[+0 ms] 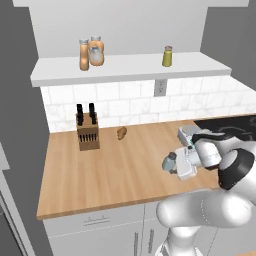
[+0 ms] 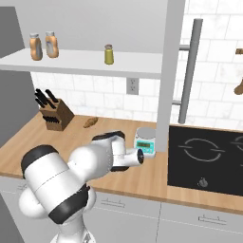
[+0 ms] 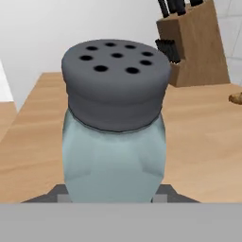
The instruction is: Put the shaker and condiment bottle from the counter next to their counterparts in the cabinet.
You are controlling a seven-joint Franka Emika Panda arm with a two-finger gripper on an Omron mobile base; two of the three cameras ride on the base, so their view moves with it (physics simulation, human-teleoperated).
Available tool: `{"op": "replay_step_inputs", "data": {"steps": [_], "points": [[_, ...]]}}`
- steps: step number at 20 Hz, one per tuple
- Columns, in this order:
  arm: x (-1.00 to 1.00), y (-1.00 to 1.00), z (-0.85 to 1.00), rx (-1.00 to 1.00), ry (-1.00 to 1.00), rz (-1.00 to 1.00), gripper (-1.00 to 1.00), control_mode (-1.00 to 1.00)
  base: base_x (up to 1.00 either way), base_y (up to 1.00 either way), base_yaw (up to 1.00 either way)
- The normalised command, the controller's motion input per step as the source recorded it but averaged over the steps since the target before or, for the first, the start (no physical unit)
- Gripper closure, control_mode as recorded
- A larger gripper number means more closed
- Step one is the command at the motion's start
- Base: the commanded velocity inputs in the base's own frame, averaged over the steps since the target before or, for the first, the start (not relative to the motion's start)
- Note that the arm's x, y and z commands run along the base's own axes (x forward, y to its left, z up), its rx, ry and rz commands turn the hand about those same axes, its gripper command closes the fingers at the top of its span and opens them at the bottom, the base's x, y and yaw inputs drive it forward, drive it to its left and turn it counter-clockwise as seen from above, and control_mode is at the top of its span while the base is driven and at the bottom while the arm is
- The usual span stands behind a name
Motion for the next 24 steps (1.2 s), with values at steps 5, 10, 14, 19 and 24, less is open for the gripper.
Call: {"op": "replay_step_inputs", "data": {"steps": [5,10,14,19,24], "points": [[0.03,0.19,0.49,0.06,0.07,-0.19,1.0,-1.0,0.0,0.0,0.0],[0.15,0.19,0.49,0.0,0.24,-0.23,1.0,-1.0,0.0,0.0,0.0],[0.06,0.03,0.52,0.0,0.22,-0.22,1.0,-1.0,0.0,0.0,0.0],[0.0,0.06,0.44,0.0,0.07,-0.2,1.0,-1.0,0.0,0.0,0.0],[-0.03,0.08,0.02,0.0,-0.02,-0.04,1.0,-1.0,0.0,0.0,0.0]]}}
